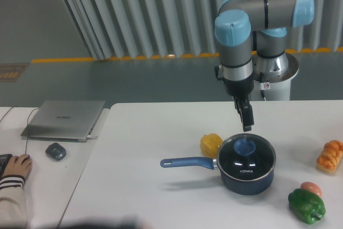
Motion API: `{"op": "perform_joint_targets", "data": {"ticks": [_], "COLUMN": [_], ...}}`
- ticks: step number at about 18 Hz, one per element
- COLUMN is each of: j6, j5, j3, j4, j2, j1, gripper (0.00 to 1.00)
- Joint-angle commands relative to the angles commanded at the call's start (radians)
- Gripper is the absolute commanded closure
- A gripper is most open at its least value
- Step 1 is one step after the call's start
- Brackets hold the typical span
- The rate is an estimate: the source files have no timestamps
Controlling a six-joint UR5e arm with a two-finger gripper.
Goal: Open the lid
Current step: 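Lower the gripper onto the blue knob of the glass pot lid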
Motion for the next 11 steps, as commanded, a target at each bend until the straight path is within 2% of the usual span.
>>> {"op": "perform_joint_targets", "data": {"ticks": [4,9,11], "j6": [-0.002,0.034,0.044], "j5": [0.093,0.107,0.104], "j3": [0.000,0.014,0.040], "j4": [-0.003,0.037,0.035], "j2": [-0.040,-0.074,-0.091], "j1": [-0.028,-0.032,-0.043], "gripper": [0.00,0.00,0.00]}}
